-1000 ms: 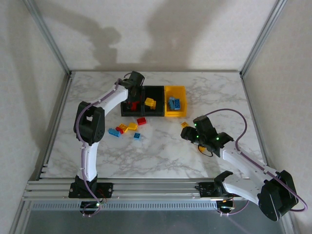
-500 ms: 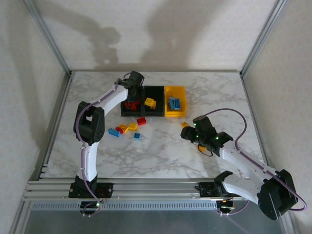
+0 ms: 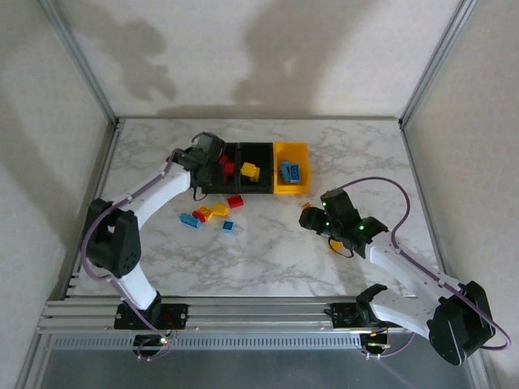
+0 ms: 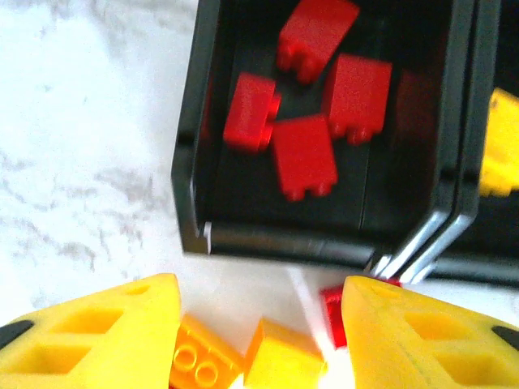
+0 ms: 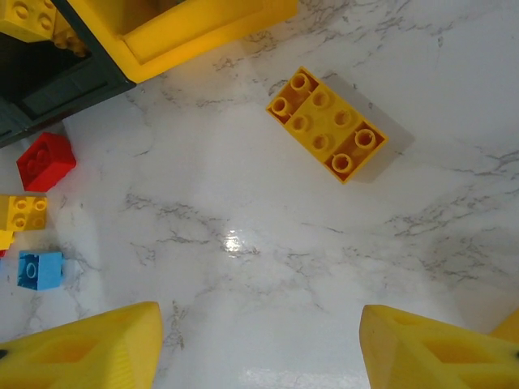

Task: Sort the legos into containers by color
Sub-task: Move the lego to the center of the table.

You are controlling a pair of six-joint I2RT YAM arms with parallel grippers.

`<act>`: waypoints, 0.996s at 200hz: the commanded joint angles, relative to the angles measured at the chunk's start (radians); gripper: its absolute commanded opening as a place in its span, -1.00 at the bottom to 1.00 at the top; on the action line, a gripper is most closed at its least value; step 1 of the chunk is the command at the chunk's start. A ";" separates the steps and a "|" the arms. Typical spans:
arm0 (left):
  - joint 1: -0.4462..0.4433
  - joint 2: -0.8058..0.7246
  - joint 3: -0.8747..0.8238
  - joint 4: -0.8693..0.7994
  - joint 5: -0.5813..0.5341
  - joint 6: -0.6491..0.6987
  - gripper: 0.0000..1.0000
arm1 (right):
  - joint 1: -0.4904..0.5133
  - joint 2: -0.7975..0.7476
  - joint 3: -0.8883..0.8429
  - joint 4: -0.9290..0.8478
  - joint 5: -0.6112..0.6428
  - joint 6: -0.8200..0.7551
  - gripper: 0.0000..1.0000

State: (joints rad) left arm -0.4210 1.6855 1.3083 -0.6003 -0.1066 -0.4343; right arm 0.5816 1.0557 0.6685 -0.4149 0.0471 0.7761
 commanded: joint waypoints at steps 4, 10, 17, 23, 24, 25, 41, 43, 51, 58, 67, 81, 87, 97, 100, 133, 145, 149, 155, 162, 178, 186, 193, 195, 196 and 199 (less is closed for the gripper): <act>-0.038 -0.065 -0.102 0.047 0.068 -0.035 0.13 | 0.009 0.037 0.034 0.039 -0.027 -0.023 0.30; -0.049 -0.074 -0.120 0.058 0.076 -0.037 0.16 | 0.009 0.046 0.036 0.046 -0.031 -0.022 0.31; -0.063 -0.079 -0.136 0.071 0.079 -0.045 0.19 | 0.009 0.057 0.039 0.053 -0.036 -0.021 0.30; -0.073 -0.078 -0.148 0.081 0.080 -0.060 0.22 | 0.009 0.063 0.040 0.056 -0.038 -0.020 0.30; -0.075 -0.077 -0.150 0.084 0.081 -0.064 0.22 | 0.009 0.063 0.040 0.058 -0.040 -0.020 0.30; -0.077 -0.076 -0.152 0.086 0.082 -0.068 0.22 | 0.010 0.065 0.041 0.058 -0.040 -0.019 0.30; -0.096 -0.063 -0.174 0.126 0.108 -0.122 0.29 | 0.012 0.070 0.045 0.058 -0.042 -0.017 0.30; -0.100 -0.063 -0.175 0.131 0.107 -0.131 0.31 | 0.013 0.069 0.045 0.059 -0.042 -0.017 0.29; -0.110 -0.057 -0.183 0.157 0.100 -0.158 0.39 | 0.014 0.064 0.044 0.056 -0.039 -0.015 0.29; -0.118 -0.055 -0.192 0.184 0.089 -0.183 0.40 | 0.014 0.056 0.039 0.052 -0.034 -0.013 0.29; -0.127 -0.053 -0.204 0.224 0.079 -0.210 0.45 | 0.014 0.044 0.032 0.046 -0.027 -0.009 0.30; -0.137 -0.038 -0.214 0.279 0.055 -0.234 0.51 | 0.014 0.028 0.021 0.036 -0.022 -0.005 0.30; -0.140 -0.029 -0.212 0.294 0.046 -0.244 0.52 | 0.015 0.020 0.012 0.034 -0.020 -0.003 0.30; -0.148 -0.006 -0.202 0.308 0.041 -0.253 0.54 | 0.016 0.004 0.000 0.029 -0.016 0.002 0.30; -0.151 0.001 -0.198 0.310 0.036 -0.252 0.54 | 0.014 -0.002 -0.003 0.028 -0.015 0.005 0.30; -0.187 0.106 -0.127 0.276 -0.015 -0.263 0.58 | 0.015 -0.052 -0.033 0.009 0.000 0.018 0.30; -0.198 0.131 -0.114 0.269 -0.041 -0.268 0.59 | 0.015 -0.067 -0.041 0.004 0.004 0.020 0.30; -0.200 0.139 -0.114 0.271 -0.052 -0.270 0.59 | 0.014 -0.071 -0.042 0.002 0.006 0.020 0.30; -0.203 0.145 -0.114 0.279 -0.062 -0.274 0.59 | 0.014 -0.075 -0.044 -0.001 0.009 0.019 0.30; -0.206 0.152 -0.116 0.289 -0.069 -0.274 0.60 | 0.014 -0.077 -0.047 -0.006 0.012 0.018 0.30; -0.212 0.175 -0.102 0.285 -0.085 -0.279 0.60 | 0.014 -0.077 -0.046 -0.010 0.014 0.015 0.31; -0.215 0.187 -0.089 0.274 -0.095 -0.280 0.60 | 0.014 -0.076 -0.046 -0.011 0.014 0.014 0.30; -0.220 0.198 -0.078 0.264 -0.107 -0.281 0.60 | 0.014 -0.077 -0.044 -0.012 0.016 0.012 0.30; -0.222 0.201 -0.076 0.262 -0.109 -0.279 0.60 | 0.014 -0.077 -0.045 -0.012 0.017 0.012 0.30; -0.222 0.203 -0.075 0.262 -0.110 -0.279 0.60 | 0.014 -0.077 -0.044 -0.012 0.017 0.011 0.30; -0.223 0.207 -0.071 0.259 -0.112 -0.279 0.60 | 0.015 -0.077 -0.045 -0.012 0.016 0.011 0.30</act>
State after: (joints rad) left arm -0.6296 1.8500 1.1912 -0.3180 -0.1509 -0.6933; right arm 0.5873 0.9897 0.6353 -0.4076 0.0341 0.7811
